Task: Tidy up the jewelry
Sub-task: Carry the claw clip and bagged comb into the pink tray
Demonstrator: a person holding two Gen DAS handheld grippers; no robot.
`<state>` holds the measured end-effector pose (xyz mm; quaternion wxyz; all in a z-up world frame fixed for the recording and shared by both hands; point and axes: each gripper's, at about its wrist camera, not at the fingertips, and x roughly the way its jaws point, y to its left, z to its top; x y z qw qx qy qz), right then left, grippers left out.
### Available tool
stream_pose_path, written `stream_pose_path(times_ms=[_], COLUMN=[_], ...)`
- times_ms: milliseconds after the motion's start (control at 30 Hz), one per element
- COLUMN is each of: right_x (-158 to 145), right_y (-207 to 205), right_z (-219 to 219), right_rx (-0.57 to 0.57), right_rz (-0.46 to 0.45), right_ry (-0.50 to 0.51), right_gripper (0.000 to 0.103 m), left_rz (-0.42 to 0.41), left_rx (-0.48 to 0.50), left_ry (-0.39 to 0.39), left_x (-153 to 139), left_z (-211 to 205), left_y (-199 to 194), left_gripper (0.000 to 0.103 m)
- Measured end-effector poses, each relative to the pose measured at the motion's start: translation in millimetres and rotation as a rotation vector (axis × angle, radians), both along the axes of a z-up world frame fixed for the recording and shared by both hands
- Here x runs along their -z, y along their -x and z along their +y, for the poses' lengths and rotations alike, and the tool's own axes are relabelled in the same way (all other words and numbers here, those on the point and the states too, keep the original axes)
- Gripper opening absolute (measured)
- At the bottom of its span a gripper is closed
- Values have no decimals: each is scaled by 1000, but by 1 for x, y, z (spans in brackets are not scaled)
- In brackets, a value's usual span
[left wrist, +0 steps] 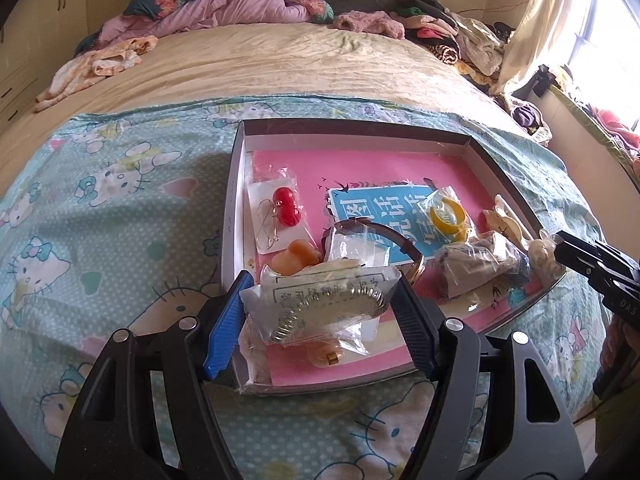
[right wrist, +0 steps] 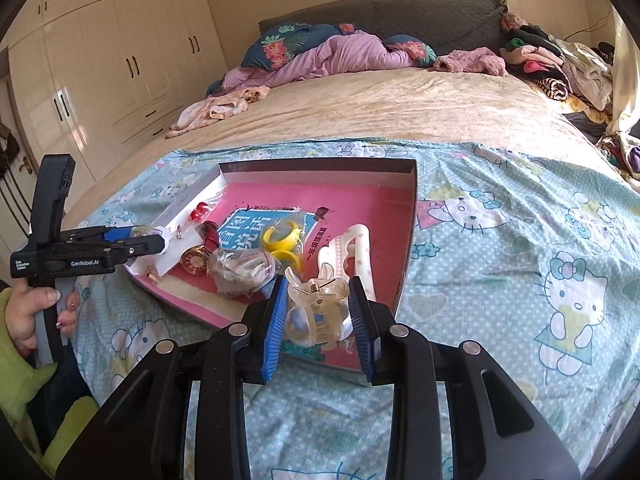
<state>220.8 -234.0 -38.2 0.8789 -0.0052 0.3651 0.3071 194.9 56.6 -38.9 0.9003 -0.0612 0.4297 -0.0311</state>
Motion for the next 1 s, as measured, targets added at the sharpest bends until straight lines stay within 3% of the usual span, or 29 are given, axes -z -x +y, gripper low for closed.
stream_pose_path(times_ms=[600, 800, 1000], right_x=[5, 3, -7], right_y=[-1, 1, 6], right_z=[5, 2, -3], right_rx=[-1, 11, 33], right_rz=[11, 25, 5], right_ry=[6, -6, -18], right_gripper=[31, 47, 70], left_rz=[5, 11, 17], left_rx=[3, 13, 17], left_ry=[-3, -5, -5], left_x=[6, 6, 5], left_z=[0, -7, -10], left_y=[0, 0, 1], left_gripper=[61, 61, 61])
